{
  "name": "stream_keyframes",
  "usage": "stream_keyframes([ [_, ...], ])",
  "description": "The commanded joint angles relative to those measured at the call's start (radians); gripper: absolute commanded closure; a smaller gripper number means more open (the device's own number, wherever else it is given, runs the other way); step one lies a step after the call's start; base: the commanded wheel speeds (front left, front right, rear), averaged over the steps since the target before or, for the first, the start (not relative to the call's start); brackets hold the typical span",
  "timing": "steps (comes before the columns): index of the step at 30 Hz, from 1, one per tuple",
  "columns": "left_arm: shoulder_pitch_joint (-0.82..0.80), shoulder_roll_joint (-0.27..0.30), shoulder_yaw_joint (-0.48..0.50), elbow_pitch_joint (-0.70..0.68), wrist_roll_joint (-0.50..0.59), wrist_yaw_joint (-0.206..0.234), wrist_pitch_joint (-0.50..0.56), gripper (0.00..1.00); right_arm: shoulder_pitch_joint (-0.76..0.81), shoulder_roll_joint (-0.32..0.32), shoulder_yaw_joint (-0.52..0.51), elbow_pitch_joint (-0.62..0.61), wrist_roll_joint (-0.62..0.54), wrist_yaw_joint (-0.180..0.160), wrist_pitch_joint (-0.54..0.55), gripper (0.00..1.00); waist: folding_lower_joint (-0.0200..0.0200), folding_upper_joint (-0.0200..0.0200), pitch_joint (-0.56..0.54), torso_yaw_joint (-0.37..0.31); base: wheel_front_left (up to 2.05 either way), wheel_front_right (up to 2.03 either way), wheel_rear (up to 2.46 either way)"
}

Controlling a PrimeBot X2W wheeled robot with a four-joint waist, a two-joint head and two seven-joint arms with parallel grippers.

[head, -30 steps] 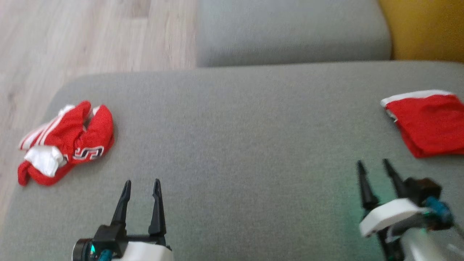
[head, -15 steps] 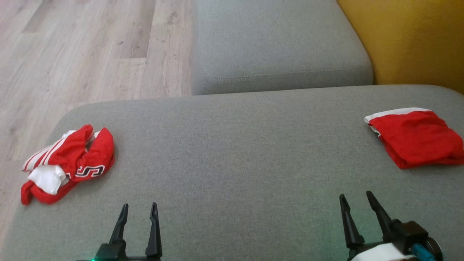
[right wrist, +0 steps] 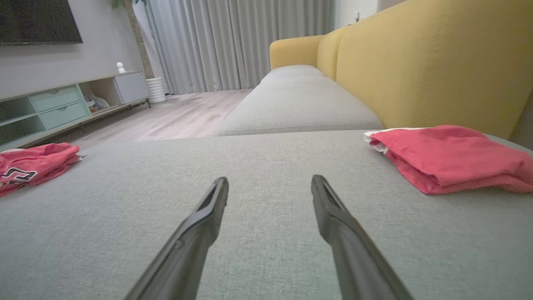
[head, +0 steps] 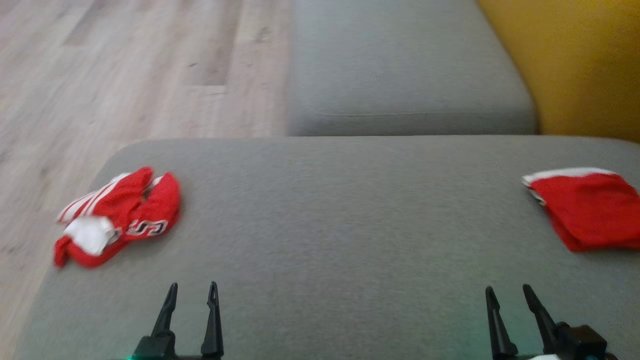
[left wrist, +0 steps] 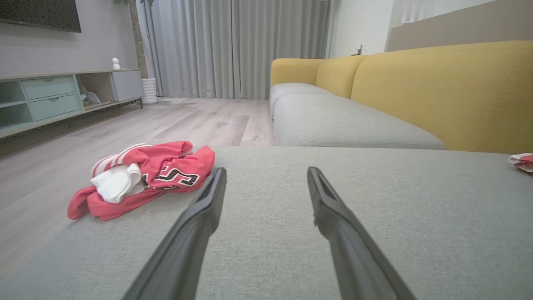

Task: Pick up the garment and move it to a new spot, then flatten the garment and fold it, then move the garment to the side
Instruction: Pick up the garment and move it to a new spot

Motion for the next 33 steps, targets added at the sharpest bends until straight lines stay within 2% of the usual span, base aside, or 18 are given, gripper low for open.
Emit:
stream_keyframes([
  [1, -0.057, 0.001, 0.044, -0.033, 0.014, -0.001, -0.005, 0.0, -0.035, -0.005, 0.018, -0.034, 0.01, 0.003, -0.011, 0.0, 0.0001, -0.0001, 0.009, 0.078, 0.0, 0.0, 0.0],
  [7, -0.062, 0.02, 0.08, -0.051, 0.043, 0.003, -0.005, 0.0, -0.039, -0.005, 0.01, -0.036, 0.035, 0.003, -0.011, 0.0, 0.0001, -0.0001, 0.031, 0.25, 0.0, 0.0, 0.0],
  [8, -0.062, 0.02, 0.08, -0.051, 0.043, 0.003, -0.005, 0.0, -0.039, -0.005, 0.01, -0.036, 0.035, 0.003, -0.011, 0.0, 0.0001, -0.0001, 0.031, 0.25, 0.0, 0.0, 0.0],
  [12, -0.064, 0.032, 0.128, -0.08, 0.042, 0.02, -0.005, 0.0, -0.068, -0.005, 0.014, -0.034, 0.037, 0.003, -0.011, 0.0, 0.0001, -0.0001, 0.055, 0.347, 0.0, 0.0, 0.0],
  [16, -0.078, 0.042, 0.182, -0.119, 0.035, 0.03, -0.005, 0.0, -0.118, -0.005, 0.023, -0.028, 0.014, 0.003, -0.011, 0.0, 0.0001, -0.0001, 0.094, 0.386, 0.0, 0.0, 0.0],
  [22, -0.178, 0.076, 0.211, -0.127, 0.04, -0.004, -0.005, 0.0, -0.129, -0.008, -0.004, -0.028, -0.028, 0.003, -0.011, 0.0, 0.0001, -0.0001, 0.143, 0.415, 0.0, 0.0, 0.0],
  [27, -0.377, 0.099, 0.221, -0.085, 0.028, -0.043, -0.005, 0.0, -0.16, -0.072, -0.009, -0.049, -0.062, 0.003, -0.011, 0.0, 0.0001, -0.0001, 0.287, 0.381, 0.0, 0.0, 0.0],
  [30, -0.533, 0.112, 0.217, 0.0, 0.016, -0.074, -0.005, 0.0, -0.21, -0.122, -0.013, -0.067, -0.076, 0.003, -0.011, 0.0, 0.0001, -0.0001, 0.395, 0.35, 0.0, 0.0, 0.0],
  [33, -0.703, 0.127, 0.195, 0.148, 0.003, -0.113, 0.019, 0.0, -0.263, -0.169, -0.014, -0.084, -0.096, 0.003, -0.011, 0.0, 0.0001, -0.0001, 0.491, 0.323, 0.0, 0.0, 0.0],
])
